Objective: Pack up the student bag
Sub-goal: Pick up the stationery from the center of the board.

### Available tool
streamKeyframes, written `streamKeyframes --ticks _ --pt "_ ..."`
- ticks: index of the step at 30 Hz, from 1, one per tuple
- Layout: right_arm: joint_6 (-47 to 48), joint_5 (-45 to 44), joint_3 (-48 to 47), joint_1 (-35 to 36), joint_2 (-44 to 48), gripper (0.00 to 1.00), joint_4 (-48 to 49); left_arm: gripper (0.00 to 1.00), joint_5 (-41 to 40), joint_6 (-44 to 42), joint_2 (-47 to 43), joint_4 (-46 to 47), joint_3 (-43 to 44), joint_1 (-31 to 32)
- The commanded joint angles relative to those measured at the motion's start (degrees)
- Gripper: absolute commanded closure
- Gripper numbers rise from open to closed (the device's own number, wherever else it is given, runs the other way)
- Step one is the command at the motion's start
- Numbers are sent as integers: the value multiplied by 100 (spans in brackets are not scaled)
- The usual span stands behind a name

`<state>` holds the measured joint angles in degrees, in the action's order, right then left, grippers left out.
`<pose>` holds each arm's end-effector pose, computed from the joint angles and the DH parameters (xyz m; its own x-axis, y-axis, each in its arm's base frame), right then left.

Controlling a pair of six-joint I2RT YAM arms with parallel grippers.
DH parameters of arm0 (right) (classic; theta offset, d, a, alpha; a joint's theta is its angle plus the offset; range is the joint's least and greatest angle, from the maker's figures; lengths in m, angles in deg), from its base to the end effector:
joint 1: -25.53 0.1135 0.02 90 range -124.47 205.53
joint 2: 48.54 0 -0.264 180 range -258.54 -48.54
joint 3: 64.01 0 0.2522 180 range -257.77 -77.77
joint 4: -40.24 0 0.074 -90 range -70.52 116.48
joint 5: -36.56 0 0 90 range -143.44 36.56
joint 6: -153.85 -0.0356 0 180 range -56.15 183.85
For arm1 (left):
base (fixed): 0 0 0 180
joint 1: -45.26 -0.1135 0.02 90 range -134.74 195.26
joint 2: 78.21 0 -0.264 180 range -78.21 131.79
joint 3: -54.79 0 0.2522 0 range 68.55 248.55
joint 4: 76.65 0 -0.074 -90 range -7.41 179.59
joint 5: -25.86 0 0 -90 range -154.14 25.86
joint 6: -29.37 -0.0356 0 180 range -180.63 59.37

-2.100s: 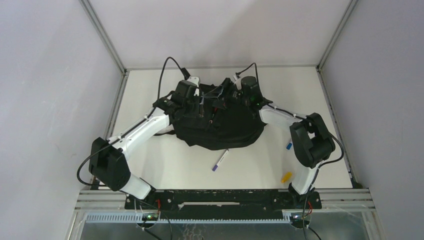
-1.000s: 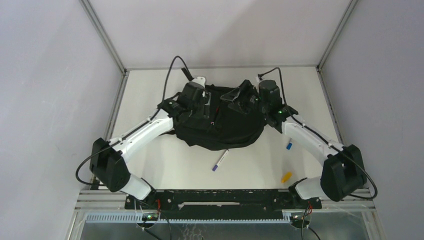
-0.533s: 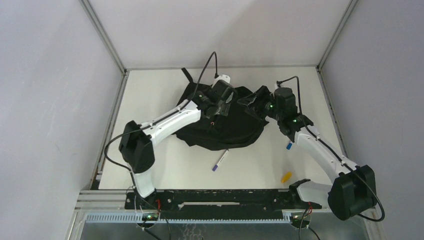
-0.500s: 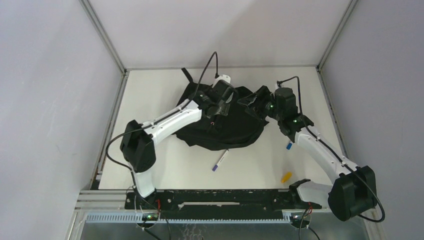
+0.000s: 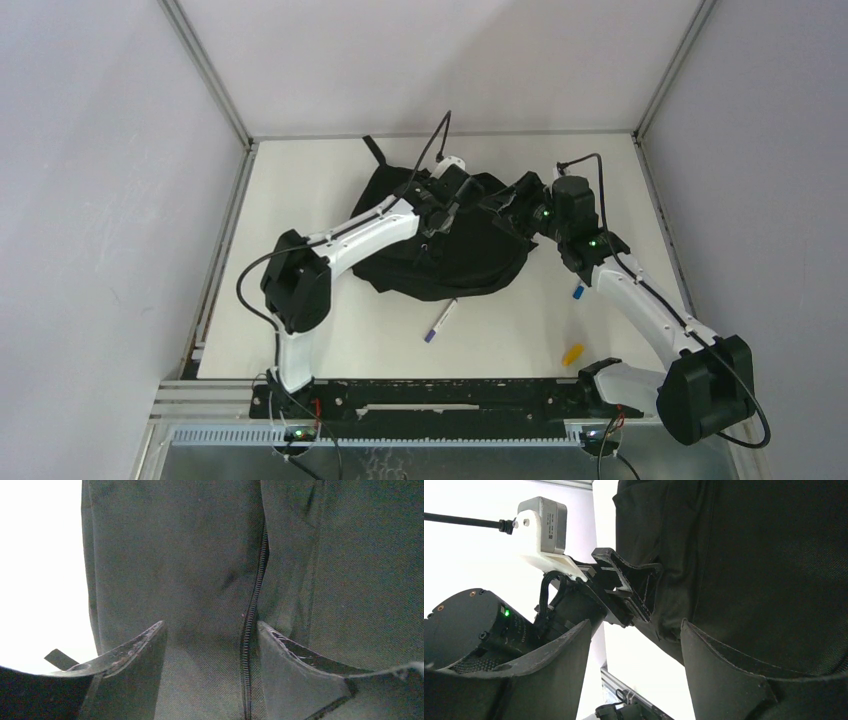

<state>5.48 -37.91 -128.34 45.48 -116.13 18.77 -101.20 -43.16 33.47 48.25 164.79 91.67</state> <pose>0.2501 0.1009 0.2979 -0.6808 0.6256 -0.3810 0.0425 0.5530 0.8321 0.3091 -0.2936 0.2658 -0.6554 0.3410 -0.6739 0.1610 0.9348 0.3164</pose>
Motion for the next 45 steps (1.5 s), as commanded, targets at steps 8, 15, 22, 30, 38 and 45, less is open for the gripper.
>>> streamKeyframes --ticks 8,15,22,30,38,45 --pt "28 55 3 -24 -41 26 225 48 -495 -79 -81 -69 307 -201" --pt "172 -92 5 -23 8 26 57 92 -313 12 -214 -25 238 -211" --pt "833 -710 3 -34 455 26 -736 100 29 63 -785 181 126 -211" --pt "1674 -3156 170 -372 1359 28 -3168 100 1255 277 -1816 1248 -924 -399" --pt "1406 -3339 823 -1638 1690 31 -3907 100 1706 351 -1871 1408 -1092 -544" --pt "2124 -2791 1005 -2507 1162 33 -3464 100 2143 447 -1816 1320 -1039 -613"
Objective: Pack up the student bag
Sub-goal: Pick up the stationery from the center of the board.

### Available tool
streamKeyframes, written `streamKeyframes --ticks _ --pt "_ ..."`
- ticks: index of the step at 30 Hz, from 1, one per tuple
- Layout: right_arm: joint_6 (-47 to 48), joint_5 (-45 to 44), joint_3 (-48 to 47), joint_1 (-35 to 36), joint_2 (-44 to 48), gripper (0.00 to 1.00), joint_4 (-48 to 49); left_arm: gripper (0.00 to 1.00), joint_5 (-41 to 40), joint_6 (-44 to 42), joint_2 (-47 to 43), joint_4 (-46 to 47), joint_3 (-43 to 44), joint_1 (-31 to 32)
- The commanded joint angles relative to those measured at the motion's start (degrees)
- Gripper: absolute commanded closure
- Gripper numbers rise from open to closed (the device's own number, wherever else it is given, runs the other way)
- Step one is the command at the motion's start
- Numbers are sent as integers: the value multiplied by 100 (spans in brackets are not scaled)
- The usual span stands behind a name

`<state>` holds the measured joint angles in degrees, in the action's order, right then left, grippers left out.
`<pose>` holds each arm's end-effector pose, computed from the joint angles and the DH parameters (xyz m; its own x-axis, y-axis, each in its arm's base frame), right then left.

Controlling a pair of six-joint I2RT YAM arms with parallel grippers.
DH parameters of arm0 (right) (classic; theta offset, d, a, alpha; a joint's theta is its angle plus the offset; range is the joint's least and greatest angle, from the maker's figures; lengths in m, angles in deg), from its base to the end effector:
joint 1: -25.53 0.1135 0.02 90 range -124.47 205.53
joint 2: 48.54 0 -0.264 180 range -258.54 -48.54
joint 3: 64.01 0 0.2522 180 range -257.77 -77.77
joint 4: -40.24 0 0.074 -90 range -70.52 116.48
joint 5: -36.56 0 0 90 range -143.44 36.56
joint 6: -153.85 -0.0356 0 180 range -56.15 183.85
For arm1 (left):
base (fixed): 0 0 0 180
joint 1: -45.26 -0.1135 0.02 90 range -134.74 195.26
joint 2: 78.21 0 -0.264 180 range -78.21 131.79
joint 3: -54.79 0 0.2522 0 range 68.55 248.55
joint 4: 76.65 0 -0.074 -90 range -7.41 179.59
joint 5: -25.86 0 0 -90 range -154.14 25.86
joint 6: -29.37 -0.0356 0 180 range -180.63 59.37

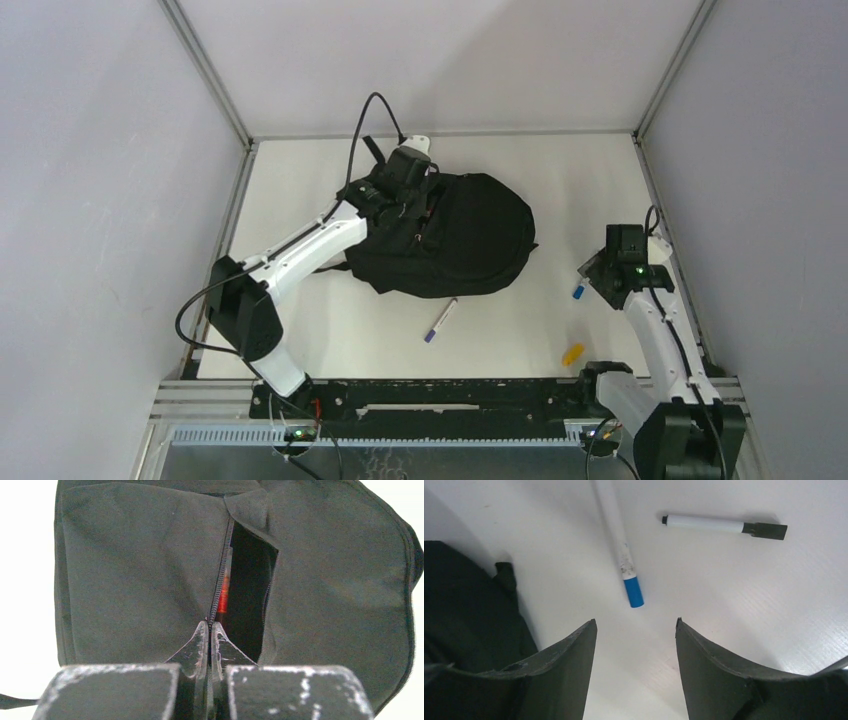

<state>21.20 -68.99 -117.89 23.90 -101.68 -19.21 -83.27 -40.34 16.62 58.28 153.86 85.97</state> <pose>0.1697 -0.0144 0.2354 -0.5154 0.6676 -0.5372 0.7013 0.6889 0.1834 0.2920 -0.2359 0.3248 -0.6134 0.0956 -0.7840 0.2298 0.9713 -0.0614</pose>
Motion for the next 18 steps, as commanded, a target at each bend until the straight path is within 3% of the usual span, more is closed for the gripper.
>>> streamKeyframes --ticks 1,5,12,18 --pt "682 532 -40 -471 -421 33 466 100 361 154 -144 292 65 -50" --pt "1106 1081 -56 -905 -1002 32 1005 100 391 119 -240 166 41 -110" --pt "1495 1397 -367 -962 -2116 38 1761 100 661 208 -329 167 -96 -162" --pt "1475 1133 -764 -962 -3227 45 1856 100 834 151 -229 195 -41 -176"
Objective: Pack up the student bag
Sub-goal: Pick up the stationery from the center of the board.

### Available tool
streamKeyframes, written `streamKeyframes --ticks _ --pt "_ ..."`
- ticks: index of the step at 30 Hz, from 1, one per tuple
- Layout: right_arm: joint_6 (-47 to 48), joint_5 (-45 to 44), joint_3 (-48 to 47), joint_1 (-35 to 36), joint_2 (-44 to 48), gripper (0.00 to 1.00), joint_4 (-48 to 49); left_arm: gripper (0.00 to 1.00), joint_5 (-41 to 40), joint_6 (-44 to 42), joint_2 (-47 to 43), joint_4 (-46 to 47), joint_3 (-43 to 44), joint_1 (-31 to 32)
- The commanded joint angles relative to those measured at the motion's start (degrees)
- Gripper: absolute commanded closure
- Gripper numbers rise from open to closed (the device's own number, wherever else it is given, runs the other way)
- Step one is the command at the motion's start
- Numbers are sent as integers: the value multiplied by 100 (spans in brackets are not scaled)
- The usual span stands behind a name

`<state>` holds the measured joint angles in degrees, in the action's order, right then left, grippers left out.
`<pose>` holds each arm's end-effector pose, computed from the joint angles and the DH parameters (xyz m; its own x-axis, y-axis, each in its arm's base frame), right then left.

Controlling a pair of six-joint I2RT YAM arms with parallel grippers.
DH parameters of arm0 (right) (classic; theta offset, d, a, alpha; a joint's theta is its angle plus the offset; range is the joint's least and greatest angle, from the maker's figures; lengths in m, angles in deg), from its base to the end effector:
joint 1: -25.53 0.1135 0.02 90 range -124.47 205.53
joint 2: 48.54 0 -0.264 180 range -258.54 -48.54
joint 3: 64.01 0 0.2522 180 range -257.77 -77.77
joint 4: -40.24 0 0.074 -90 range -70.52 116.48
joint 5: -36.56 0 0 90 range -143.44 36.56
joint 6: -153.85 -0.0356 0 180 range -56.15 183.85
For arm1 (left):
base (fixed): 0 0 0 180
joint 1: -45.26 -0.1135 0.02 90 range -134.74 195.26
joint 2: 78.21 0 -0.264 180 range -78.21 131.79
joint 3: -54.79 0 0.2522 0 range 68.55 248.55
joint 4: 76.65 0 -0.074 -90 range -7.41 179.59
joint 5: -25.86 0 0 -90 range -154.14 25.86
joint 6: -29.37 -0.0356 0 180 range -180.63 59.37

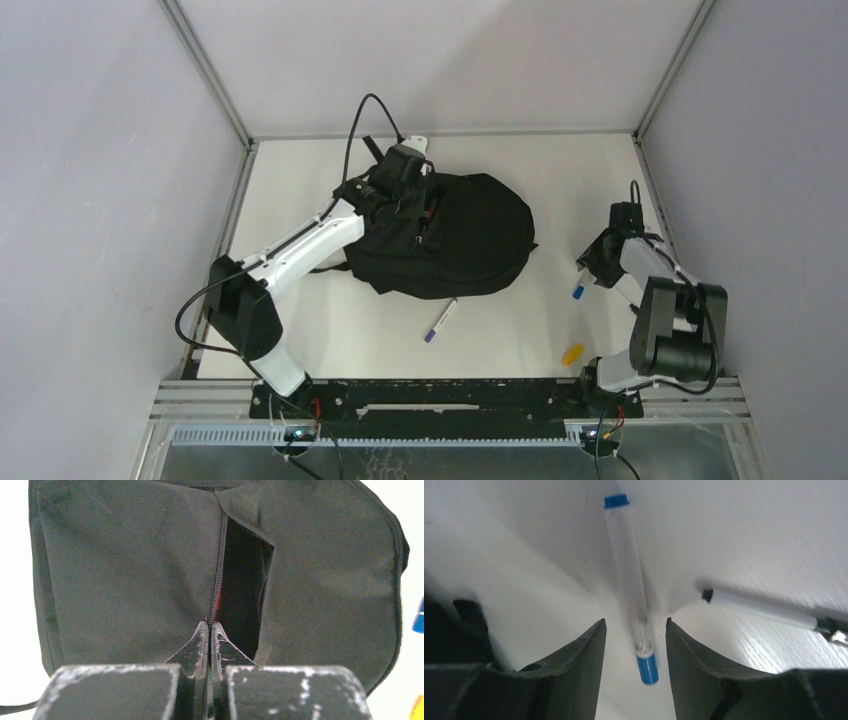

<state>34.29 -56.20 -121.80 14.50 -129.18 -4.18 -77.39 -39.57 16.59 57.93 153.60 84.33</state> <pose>0.2468 -0.0499 0.1750 -0.6842 0.6354 -0.3580 0.6287 0.7626 0.1520 0.2964 -0.2301 0.3223 -0.6517 0.0785 -0.7544 0.2634 0.9561 -0.1280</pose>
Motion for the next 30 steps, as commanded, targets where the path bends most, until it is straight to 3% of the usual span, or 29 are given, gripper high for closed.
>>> streamKeyframes --ticks 1,2,4,9,16,20,24,30 --pt "162 -204 -412 -22 -639 47 362 100 236 44 -209 227 -14 -11" --pt "158 -217 -447 -22 -772 48 378 100 228 39 -193 230 -13 -26" --pt "167 -204 -478 -22 -1013 61 429 100 236 45 -159 225 -9 -46" --pt "157 -163 -553 -14 -846 100 281 100 319 77 -122 217 49 -113" --pt "201 769 -1096 137 868 100 -287 100 569 50 -138 176 99 -163" --pt "-177 1498 -1536 853 1377 100 -241 100 575 21 -94 186 174 -173" --pt "-690 2056 -1959 2136 1052 100 194 100 473 16 -137 169 271 -185" --pt "-1324 2859 -2668 3294 44 100 1082 100 746 155 -215 233 225 -283"
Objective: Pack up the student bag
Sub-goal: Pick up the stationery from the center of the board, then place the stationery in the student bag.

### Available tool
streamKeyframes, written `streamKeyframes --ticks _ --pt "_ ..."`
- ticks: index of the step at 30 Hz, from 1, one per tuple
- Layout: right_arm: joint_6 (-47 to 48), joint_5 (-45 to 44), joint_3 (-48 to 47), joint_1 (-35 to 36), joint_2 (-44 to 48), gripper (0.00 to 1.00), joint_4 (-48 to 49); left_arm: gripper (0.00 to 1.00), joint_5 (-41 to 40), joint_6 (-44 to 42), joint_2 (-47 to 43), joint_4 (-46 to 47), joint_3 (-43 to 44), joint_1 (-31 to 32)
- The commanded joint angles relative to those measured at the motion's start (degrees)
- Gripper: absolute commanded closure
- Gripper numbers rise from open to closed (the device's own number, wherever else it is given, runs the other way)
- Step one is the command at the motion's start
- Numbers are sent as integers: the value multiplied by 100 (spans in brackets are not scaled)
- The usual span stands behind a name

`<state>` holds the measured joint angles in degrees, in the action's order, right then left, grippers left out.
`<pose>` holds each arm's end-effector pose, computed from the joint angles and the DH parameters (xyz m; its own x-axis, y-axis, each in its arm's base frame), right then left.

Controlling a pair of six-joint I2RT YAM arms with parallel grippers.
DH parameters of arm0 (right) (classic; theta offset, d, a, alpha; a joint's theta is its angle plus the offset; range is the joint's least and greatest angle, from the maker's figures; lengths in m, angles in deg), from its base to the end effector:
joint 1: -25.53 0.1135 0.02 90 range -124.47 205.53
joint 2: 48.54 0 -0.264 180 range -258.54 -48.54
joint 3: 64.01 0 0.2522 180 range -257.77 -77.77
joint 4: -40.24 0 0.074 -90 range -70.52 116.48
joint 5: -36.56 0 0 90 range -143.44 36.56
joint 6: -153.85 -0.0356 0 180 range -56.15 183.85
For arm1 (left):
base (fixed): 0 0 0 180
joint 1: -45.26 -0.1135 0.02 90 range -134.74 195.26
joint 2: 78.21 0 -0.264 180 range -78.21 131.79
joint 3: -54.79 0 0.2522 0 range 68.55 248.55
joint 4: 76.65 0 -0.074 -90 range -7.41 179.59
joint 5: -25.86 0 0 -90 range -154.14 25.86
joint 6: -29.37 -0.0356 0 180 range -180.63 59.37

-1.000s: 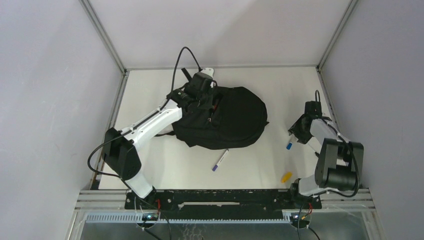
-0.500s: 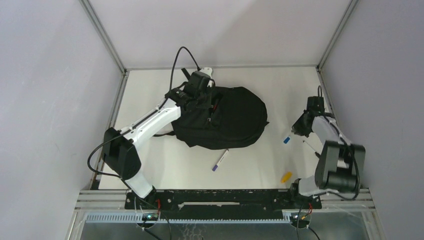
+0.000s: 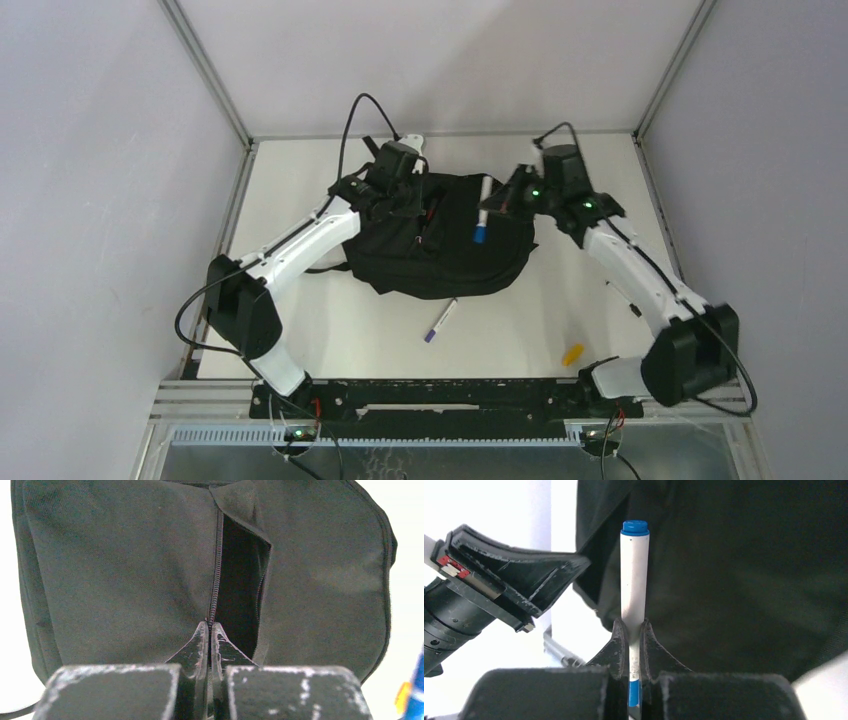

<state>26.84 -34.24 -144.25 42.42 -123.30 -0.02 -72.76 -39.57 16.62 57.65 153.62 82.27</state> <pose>0.2741 0.0955 0.3309 -0.7566 0.3644 -0.5429 -0.0969 0.7587 0.6442 0.3029 -0.2217 0.3215 -0.6775 0.0658 -0.7326 0.2811 0.9435 -0.1753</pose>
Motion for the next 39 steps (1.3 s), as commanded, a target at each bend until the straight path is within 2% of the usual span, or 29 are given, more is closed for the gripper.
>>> streamKeyframes --ticks 1,8,20,24,27,34,35,36,38,39 --pt "-632 697 -567 649 -728 100 718 100 324 187 -223 281 196 -87" --pt "-1234 1029 -1145 922 -1876 100 1087 100 440 342 -345 444 -49 -100" --pt "-1999 1284 -1237 983 -2857 100 1262 100 648 307 -479 647 -333 -150" --pt "-2068 1294 -1659 950 -3278 100 1063 100 812 173 -588 780 -456 -175" --pt "-2066 1091 -2059 948 -3538 100 883 100 1022 109 -631 839 -494 -177" --pt "-1759 14 -2962 1030 -4011 100 404 100 1145 87 -674 847 -535 -177" --pt "-1745 13 -3062 1040 -4098 95 331 100 1156 88 -678 848 -525 -177" --pt "-1731 86 -3095 1056 -4136 77 316 100 1166 81 -684 842 -519 -181" --pt "-1668 150 -3015 1149 -4047 56 405 100 1159 77 -700 839 -543 -186" --pt "-1604 116 -2961 1189 -3963 49 416 100 1154 76 -702 832 -548 -186"
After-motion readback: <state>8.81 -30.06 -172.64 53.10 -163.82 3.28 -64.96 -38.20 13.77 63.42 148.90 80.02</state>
